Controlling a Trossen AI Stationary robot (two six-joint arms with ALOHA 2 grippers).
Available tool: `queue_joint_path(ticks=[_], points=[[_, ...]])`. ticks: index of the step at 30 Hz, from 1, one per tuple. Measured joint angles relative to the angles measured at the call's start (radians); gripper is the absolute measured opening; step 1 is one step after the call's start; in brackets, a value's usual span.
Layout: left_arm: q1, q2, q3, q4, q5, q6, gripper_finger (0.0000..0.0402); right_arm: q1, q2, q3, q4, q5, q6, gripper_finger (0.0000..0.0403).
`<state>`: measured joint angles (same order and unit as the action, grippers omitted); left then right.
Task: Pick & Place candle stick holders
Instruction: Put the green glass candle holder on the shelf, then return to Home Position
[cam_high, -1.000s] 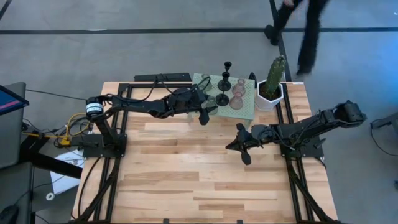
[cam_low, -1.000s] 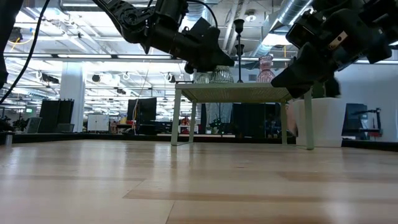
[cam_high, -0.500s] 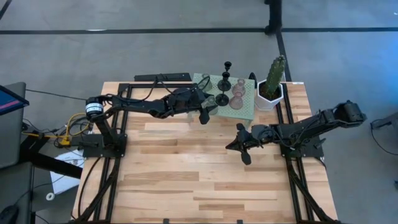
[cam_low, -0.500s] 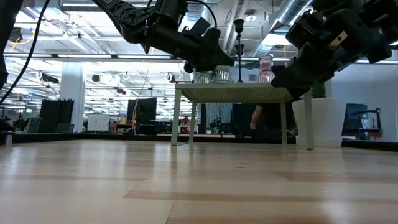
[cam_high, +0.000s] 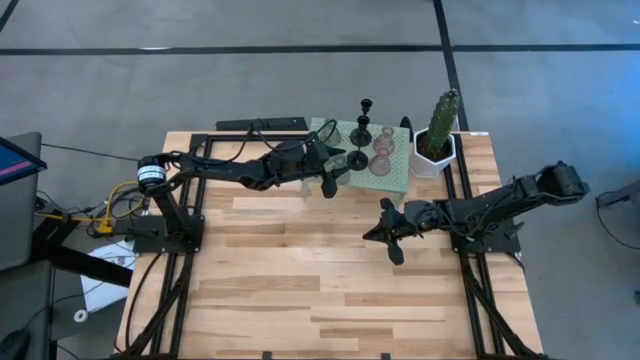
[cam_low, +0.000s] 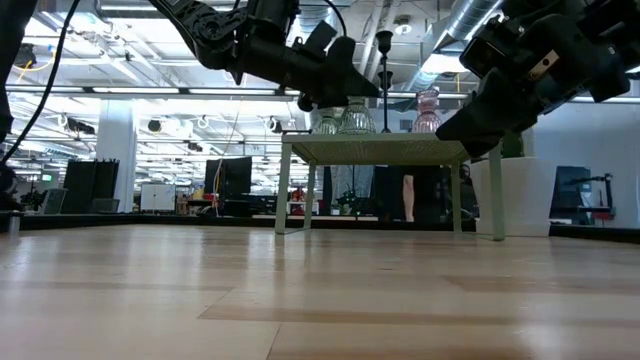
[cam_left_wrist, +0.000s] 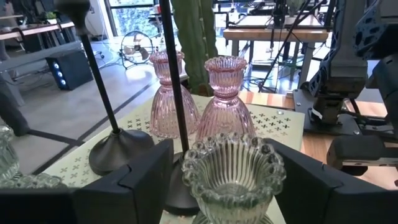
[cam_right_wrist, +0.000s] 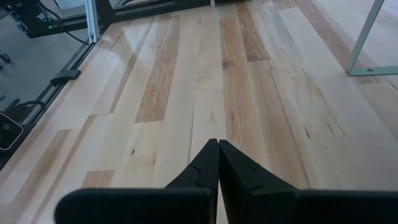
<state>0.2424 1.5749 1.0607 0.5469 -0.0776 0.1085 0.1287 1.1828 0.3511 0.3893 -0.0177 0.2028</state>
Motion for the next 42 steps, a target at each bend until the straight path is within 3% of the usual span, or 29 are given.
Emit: queue_joint_path(ticks=[15,27,30,34,42], points=[[-0.002,-0.031,0.000,0.046,0.001,0.000,0.0241,0.000,0.000,0.000,0.000,0.000,0.000,0.0000],[-0.057,-0.139,0.000,0.054,0.087,0.018,0.0240,0.000,0.000,0.000,0.008,0.006,0.000,0.0000],[-0.087,-0.165,0.000,0.008,0.144,0.018,0.0232,0.000,0.000,0.000,0.034,0.061,0.000,0.0000],[-0.129,-0.183,0.000,-0.086,0.149,0.024,0.0199,0.006,0.000,0.000,0.127,0.214,0.000,0.0000],[-0.190,-0.196,0.000,-0.190,0.061,0.124,0.0071,0.059,0.026,0.041,0.201,0.481,-0.015,0.0000]])
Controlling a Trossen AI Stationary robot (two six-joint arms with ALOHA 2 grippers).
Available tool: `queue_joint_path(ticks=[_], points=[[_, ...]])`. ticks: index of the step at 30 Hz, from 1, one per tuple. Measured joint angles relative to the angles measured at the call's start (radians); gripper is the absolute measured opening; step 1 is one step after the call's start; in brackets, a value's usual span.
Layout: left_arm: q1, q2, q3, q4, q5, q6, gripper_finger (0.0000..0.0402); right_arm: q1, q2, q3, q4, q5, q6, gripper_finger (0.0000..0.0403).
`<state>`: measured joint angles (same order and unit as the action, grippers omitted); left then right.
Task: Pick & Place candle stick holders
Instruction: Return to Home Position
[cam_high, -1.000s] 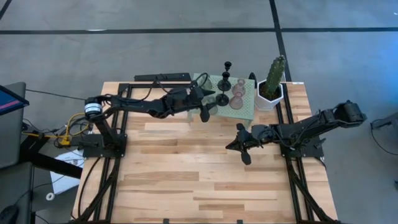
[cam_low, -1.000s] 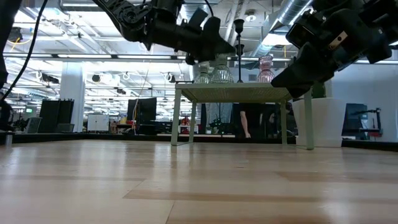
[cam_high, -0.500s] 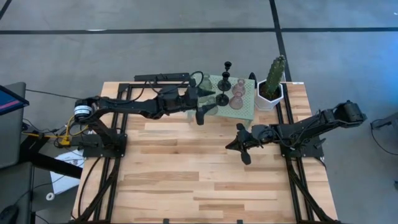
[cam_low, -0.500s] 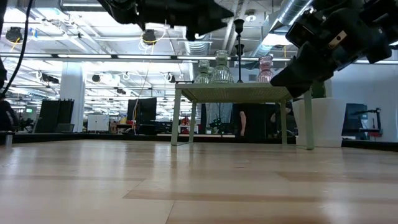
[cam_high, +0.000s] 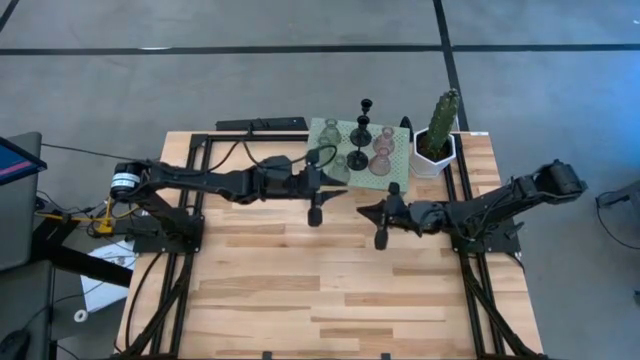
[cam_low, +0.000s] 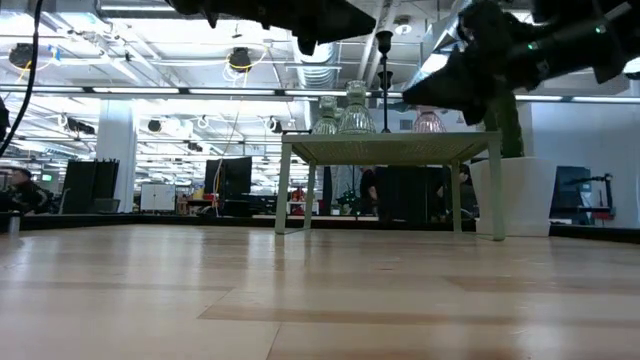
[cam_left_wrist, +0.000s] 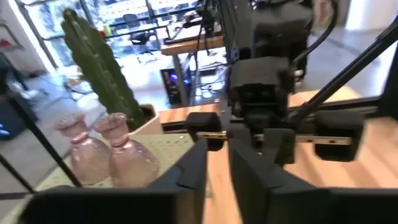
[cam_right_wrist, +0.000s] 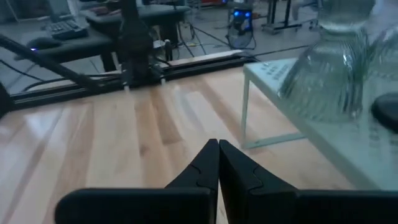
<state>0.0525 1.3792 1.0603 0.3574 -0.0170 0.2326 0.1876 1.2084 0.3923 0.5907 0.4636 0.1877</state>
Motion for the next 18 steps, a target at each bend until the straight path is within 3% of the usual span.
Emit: queue_joint_path(ticks=[4,11,18], points=[[-0.038,0.000,0.000,-0.025,-0.110,0.072,0.0010,0.016,0.091,0.078,0.000,0.010,-0.034,0.0000],[-0.106,0.000,0.000,-0.096,-0.329,0.111,0.0005,0.016,0.290,0.229,-0.005,0.168,-0.081,0.0000],[-0.166,-0.042,-0.001,-0.211,-0.491,0.113,0.0005,0.016,0.366,0.343,-0.002,0.278,-0.173,0.0000]])
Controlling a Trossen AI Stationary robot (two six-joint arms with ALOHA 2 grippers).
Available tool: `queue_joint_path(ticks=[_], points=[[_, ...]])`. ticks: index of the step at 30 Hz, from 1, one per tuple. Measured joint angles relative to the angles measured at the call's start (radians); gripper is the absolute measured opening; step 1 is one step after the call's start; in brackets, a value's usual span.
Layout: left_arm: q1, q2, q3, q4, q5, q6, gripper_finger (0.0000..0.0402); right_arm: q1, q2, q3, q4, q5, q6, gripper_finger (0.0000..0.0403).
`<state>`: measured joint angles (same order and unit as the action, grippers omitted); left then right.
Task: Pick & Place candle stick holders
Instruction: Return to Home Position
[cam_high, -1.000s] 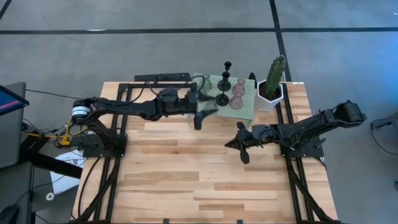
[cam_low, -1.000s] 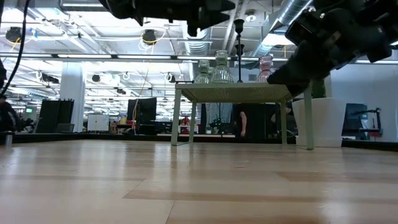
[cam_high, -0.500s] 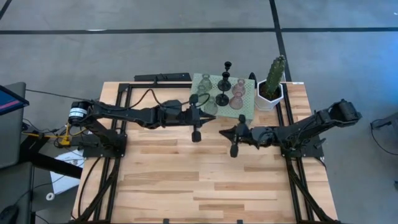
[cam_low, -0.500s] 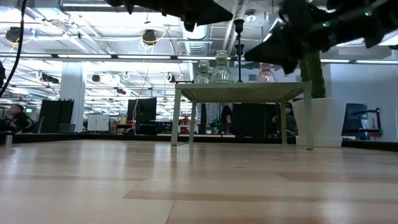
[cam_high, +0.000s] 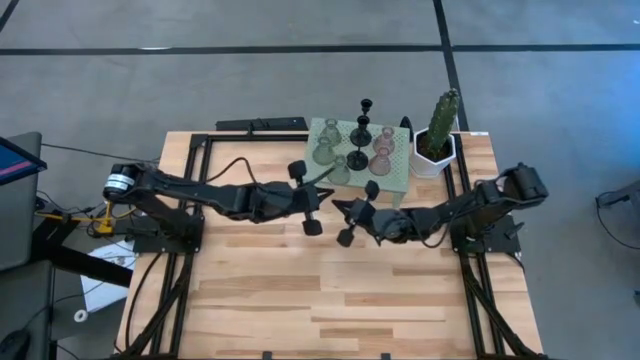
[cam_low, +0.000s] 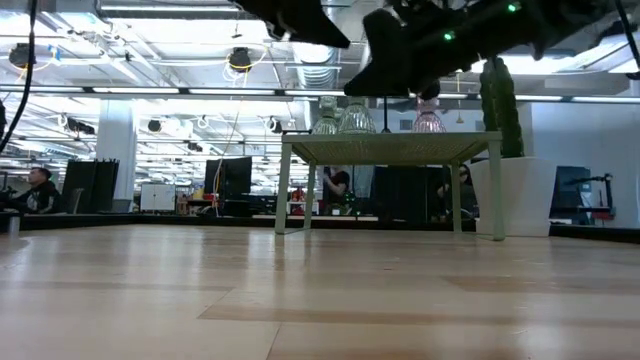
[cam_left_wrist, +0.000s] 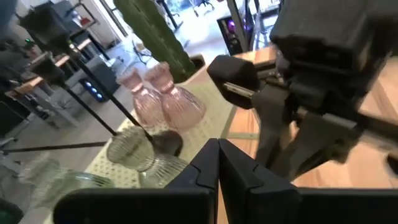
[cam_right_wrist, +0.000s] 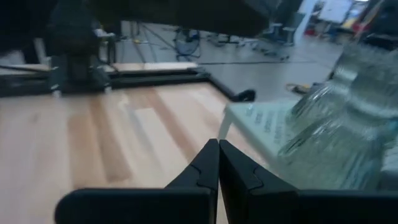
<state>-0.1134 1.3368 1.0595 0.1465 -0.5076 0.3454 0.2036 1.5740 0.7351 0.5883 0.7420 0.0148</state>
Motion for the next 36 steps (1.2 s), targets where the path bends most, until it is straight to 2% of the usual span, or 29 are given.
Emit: queue_joint_path(ticks=[5,14,26,36], points=[[-0.021,-0.072,-0.038,0.003,-0.012,0.000,0.0004,-0.033,0.026,0.033,-0.002,0.045,-0.022,0.0000],[-0.020,-0.192,-0.155,0.033,-0.012,-0.013,0.0004,-0.103,0.035,0.040,-0.019,0.045,-0.018,0.0000],[-0.020,-0.200,-0.164,0.041,-0.012,-0.010,0.0005,-0.179,0.035,0.040,-0.027,0.041,-0.021,0.0000],[-0.020,-0.200,-0.164,0.041,-0.012,-0.009,0.0004,-0.185,0.035,0.040,-0.027,0.041,-0.025,0.0000]])
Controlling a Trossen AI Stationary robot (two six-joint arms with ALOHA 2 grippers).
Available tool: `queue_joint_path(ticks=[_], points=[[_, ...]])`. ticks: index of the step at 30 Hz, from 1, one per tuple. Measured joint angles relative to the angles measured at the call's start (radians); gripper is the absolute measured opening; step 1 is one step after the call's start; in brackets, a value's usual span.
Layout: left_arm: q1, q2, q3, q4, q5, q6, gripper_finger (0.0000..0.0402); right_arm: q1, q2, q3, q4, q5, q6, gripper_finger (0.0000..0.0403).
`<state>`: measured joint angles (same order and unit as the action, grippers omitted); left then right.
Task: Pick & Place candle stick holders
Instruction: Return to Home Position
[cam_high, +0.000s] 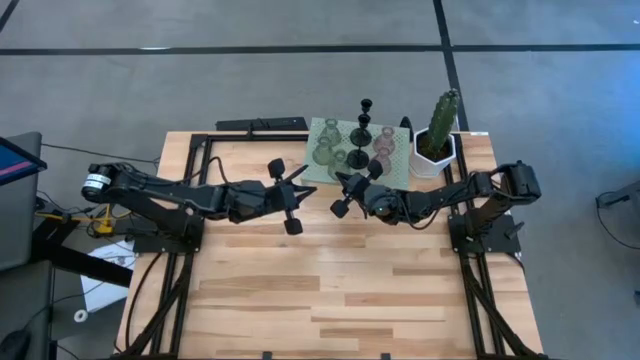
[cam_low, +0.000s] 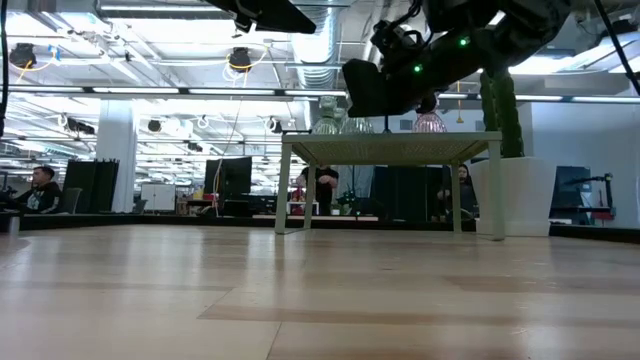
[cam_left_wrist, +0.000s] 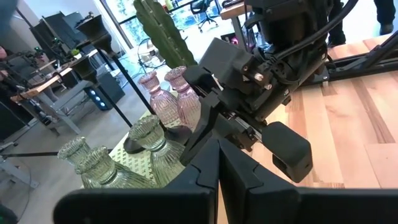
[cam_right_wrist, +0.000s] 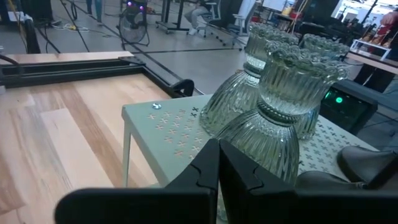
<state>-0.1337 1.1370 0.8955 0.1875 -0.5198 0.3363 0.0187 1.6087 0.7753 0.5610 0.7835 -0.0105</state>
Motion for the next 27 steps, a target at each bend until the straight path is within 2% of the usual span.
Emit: queue_joint_path(ticks=[4,9,15,20,25,27], points=[[0.000,0.000,0.000,0.000,0.000,0.000,0.0005,0.027,-0.017,-0.001,-0.012,0.000,-0.022,0.0000],[0.000,0.000,0.000,-0.008,0.001,0.019,0.0004,0.095,-0.114,0.000,-0.068,-0.012,-0.135,0.0000],[0.000,0.000,0.000,-0.046,0.057,0.022,0.0004,0.117,-0.329,-0.001,-0.372,-0.212,-0.078,0.0000],[-0.006,-0.072,-0.040,-0.093,0.057,-0.022,0.0004,0.121,-0.509,-0.042,-0.545,-0.294,-0.034,0.0000],[-0.006,-0.233,-0.174,-0.090,0.061,-0.072,0.0003,0.133,-0.663,-0.135,-0.553,-0.445,-0.070,0.0000],[-0.005,-0.307,-0.230,-0.086,0.121,-0.072,0.0003,0.132,-0.718,-0.176,-0.546,-0.525,-0.077,0.0000]])
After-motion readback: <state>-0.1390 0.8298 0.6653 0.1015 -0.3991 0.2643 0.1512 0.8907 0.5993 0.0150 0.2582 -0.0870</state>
